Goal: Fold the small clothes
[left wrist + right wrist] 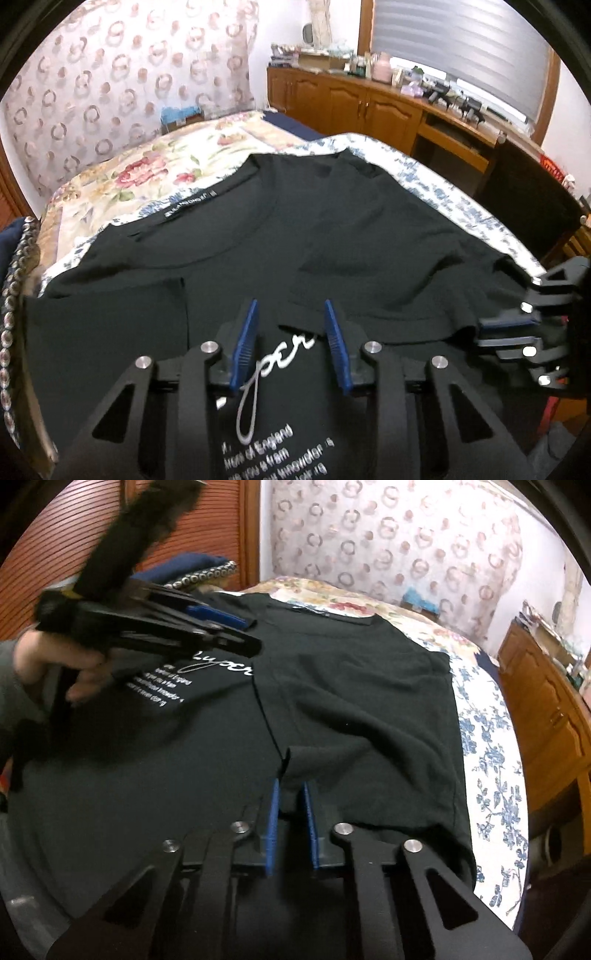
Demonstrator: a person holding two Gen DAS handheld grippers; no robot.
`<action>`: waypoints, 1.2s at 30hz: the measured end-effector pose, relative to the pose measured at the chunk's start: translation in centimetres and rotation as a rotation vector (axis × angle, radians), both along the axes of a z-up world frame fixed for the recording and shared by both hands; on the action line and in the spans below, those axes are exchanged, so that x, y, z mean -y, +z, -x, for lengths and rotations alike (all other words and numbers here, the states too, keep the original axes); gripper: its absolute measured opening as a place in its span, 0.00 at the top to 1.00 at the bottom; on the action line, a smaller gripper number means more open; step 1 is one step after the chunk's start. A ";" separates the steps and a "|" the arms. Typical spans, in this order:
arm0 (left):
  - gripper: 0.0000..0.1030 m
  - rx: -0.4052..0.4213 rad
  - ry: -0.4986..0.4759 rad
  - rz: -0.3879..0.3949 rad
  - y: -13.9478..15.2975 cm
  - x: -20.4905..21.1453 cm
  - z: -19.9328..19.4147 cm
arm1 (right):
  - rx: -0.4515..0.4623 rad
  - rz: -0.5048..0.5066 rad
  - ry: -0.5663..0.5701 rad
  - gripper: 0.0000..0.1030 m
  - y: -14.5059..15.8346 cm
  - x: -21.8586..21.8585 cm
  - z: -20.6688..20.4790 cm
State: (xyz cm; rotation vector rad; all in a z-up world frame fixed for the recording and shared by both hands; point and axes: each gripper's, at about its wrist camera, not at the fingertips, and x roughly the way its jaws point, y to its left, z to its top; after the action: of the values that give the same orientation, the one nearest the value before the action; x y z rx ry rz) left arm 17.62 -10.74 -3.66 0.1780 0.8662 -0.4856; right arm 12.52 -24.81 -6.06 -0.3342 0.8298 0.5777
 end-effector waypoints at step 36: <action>0.51 0.102 0.089 -0.076 4.5 -7.9 -1.4 | 0.014 -0.119 -0.026 0.50 3.0 3.0 -2.0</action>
State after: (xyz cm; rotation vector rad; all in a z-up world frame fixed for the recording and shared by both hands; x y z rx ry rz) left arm 19.04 -2.80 0.80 0.2310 0.7898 -0.3577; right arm 14.49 -27.80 -3.04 -0.2182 0.7816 0.5972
